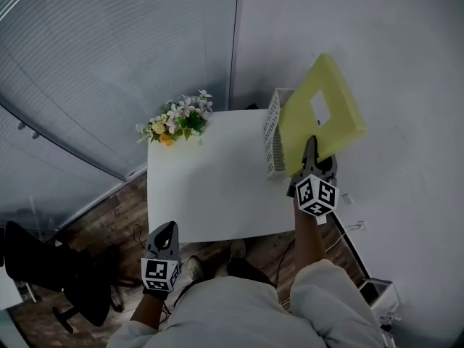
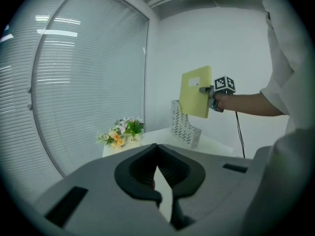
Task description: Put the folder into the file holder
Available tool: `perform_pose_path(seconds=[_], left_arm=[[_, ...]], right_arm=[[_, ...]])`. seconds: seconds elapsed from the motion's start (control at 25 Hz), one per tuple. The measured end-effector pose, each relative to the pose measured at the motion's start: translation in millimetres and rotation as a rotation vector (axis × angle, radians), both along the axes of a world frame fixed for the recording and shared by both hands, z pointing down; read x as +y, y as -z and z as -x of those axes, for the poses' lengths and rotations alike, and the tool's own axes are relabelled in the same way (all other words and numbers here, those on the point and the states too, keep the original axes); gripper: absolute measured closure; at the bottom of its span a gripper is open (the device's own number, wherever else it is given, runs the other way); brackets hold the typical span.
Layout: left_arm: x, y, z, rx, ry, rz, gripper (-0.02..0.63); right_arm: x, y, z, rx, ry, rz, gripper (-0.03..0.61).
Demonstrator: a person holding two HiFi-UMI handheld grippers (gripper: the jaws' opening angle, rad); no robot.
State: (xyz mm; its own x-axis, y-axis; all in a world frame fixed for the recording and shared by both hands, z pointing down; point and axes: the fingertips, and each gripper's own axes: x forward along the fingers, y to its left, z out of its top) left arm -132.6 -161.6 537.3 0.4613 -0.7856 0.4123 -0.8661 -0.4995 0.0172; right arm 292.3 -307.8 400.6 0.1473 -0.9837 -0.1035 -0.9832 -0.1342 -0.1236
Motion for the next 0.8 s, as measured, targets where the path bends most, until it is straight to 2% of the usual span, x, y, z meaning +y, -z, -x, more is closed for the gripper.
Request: perform_pose_path(seconds=[0.48, 0.8], left_arm=[[3.3, -34.5, 7.5, -0.065, 0.018, 0.116, 0.606], [4.8, -53.5, 6.1, -0.115, -0.009, 0.181, 0.606]], right_arm=[[-36.4, -42.1, 12.6, 0.091, -0.022, -0.047, 0.436], [-38.7, -72.7, 17.3, 0.128, -0.025, -0.083, 0.436]])
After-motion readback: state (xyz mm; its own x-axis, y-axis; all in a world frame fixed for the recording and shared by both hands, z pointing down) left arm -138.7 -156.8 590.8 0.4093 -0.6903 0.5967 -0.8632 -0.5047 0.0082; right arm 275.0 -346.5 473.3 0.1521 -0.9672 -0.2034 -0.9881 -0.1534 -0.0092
